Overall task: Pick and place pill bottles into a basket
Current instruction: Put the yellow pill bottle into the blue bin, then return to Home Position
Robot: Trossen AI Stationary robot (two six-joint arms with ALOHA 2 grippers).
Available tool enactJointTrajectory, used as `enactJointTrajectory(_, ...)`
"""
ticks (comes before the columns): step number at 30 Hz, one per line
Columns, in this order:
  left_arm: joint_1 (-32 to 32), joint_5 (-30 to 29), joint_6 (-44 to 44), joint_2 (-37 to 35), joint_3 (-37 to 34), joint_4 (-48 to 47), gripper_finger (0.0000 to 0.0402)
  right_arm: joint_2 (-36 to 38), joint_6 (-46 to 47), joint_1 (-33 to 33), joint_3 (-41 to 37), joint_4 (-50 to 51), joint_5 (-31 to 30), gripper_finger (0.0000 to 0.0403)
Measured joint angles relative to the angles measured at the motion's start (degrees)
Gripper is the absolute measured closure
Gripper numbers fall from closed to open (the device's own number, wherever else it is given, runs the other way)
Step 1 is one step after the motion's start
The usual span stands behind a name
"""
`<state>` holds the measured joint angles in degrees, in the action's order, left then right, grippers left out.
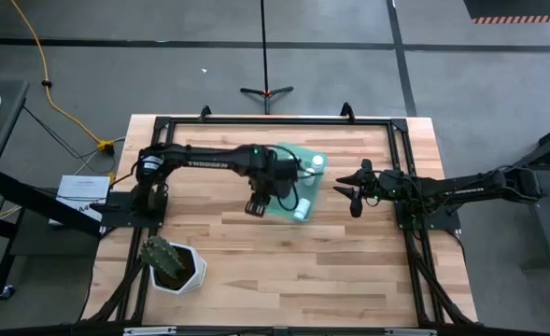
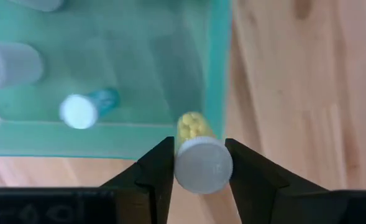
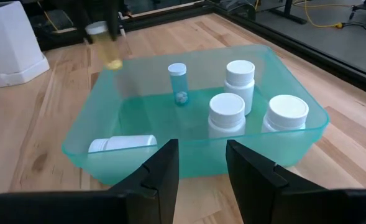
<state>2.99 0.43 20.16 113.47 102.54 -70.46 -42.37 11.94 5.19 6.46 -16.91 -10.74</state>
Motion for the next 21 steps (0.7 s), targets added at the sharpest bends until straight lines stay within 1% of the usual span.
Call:
enactJointTrajectory(5,3.13,-0.03,3.86,0.0,0.0,2.16,0.0236,0.0,0.0,0.02,0.0,-0.01,0.0,0.0279)
enactJointTrajectory(10,5.48,0.51,5.12,0.0,0.0,3.83,0.0248,0.0,0.0,0.01,0.0,-0.01,-0.02,0.0279)
enactJointTrajectory(12,5.9,1.02,5.11,0.0,0.0,4.1,0.0242,0.01,0.0,0.0,0.0,-0.01,-0.02,0.0279)
enactJointTrajectory(17,5.54,1.69,6.37,0.0,0.0,4.76,0.0213,0.0,-0.02,0.02,0.0,-0.01,-1.01,0.0279)
enactJointTrajectory(21,5.63,2.22,6.54,0.0,0.0,4.78,0.0206,0.02,0.11,0.02,0.0,-0.01,-1.33,0.0279)
